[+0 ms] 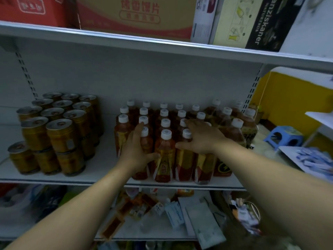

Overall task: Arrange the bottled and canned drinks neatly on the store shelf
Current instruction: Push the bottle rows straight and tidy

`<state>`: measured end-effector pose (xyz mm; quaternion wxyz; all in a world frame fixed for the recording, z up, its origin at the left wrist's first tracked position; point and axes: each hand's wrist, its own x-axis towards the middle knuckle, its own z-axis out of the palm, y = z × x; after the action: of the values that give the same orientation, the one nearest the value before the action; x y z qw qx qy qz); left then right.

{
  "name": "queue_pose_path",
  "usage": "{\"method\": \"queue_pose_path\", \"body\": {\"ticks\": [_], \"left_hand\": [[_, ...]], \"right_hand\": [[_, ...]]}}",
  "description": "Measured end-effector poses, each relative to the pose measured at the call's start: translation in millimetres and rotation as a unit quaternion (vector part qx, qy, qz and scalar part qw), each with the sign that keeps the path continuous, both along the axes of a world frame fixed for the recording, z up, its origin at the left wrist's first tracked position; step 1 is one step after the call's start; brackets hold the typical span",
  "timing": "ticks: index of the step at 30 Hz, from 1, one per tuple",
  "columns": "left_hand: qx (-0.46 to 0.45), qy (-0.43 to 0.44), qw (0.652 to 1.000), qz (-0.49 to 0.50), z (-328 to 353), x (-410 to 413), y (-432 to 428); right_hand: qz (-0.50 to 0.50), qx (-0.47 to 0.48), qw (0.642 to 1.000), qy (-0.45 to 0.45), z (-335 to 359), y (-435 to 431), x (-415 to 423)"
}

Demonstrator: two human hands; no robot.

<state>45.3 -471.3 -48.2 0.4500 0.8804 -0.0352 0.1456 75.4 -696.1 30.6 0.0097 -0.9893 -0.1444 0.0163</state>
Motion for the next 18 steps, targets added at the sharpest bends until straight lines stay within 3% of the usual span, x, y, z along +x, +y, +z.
{"method": "queue_pose_path", "body": {"ticks": [8, 12, 14, 18], "left_hand": [[-0.031, 0.046, 0.998, -0.03, 12.3, -1.4, 14.6], [0.131, -0.001, 0.991, 0.025, 32.5, -4.5, 7.4], [0.188, -0.017, 0.982, 0.005, 48.0, -6.5, -8.2], [0.324, 0.016, 0.946, -0.018, 69.8, -1.1, -49.9]], "right_hand": [[0.001, -0.009, 1.0, -0.006, 2.7, -6.4, -0.4], [0.038, -0.006, 0.997, -0.06, 13.8, -19.8, 2.6], [0.027, 0.013, 0.996, -0.087, 22.9, -35.0, 11.8], [-0.009, 0.047, 0.994, -0.095, 35.3, -85.6, 33.5]]}}
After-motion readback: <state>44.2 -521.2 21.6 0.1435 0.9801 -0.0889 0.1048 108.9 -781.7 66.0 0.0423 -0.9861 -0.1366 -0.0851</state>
